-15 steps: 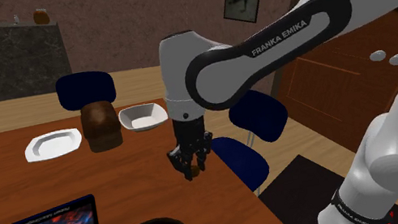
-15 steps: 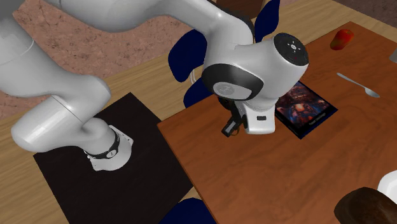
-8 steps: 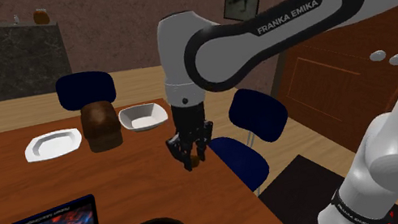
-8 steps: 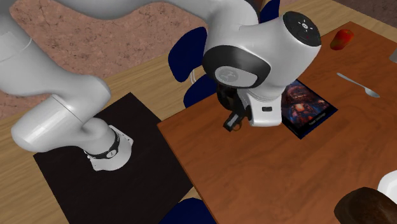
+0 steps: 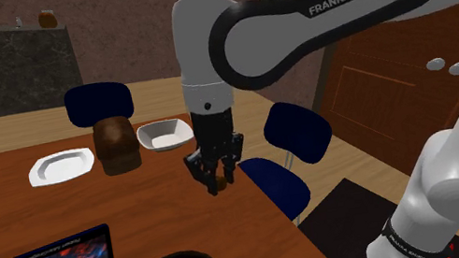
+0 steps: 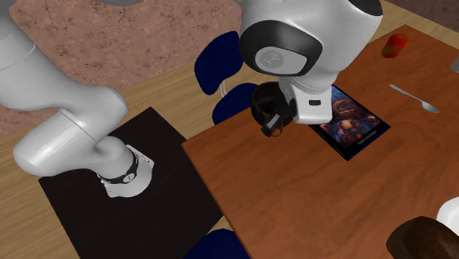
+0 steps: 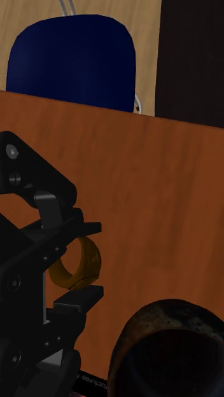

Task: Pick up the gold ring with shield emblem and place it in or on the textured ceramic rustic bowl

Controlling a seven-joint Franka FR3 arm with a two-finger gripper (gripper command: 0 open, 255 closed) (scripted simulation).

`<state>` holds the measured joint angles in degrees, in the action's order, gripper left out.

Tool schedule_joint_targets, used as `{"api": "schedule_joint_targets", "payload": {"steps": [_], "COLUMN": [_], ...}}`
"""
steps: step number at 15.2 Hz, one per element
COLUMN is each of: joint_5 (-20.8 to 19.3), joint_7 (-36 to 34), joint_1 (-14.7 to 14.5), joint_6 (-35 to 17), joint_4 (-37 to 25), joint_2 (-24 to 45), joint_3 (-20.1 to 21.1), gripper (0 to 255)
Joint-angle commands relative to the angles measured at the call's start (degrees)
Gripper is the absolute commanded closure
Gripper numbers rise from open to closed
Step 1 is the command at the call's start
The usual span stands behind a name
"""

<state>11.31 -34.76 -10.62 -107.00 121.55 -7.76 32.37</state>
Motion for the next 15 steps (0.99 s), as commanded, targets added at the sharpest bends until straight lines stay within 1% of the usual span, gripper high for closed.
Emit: {"api": "schedule_joint_targets", "payload": {"steps": [1, 7, 13, 14, 15], "joint_5": [0.08, -1.72, -6.68, -7.20, -7.35], "joint_7": [-2.87, -12.87, -24.06, -24.99, -25.02], "joint_1": [-1.12, -4.86, -9.96, -10.50, -10.59], "joint_6": [0.03, -0.84, -1.13, -1.10, -1.83], "joint_4": [-1.18, -6.19, -13.60, -14.32, -13.77], "joint_2": [0.84, 6.17, 14.45, 15.23, 15.46], "joint_3": [1.60, 6.87, 11.08, 11.30, 11.25], "gripper": [255, 255, 255, 255, 255]}}
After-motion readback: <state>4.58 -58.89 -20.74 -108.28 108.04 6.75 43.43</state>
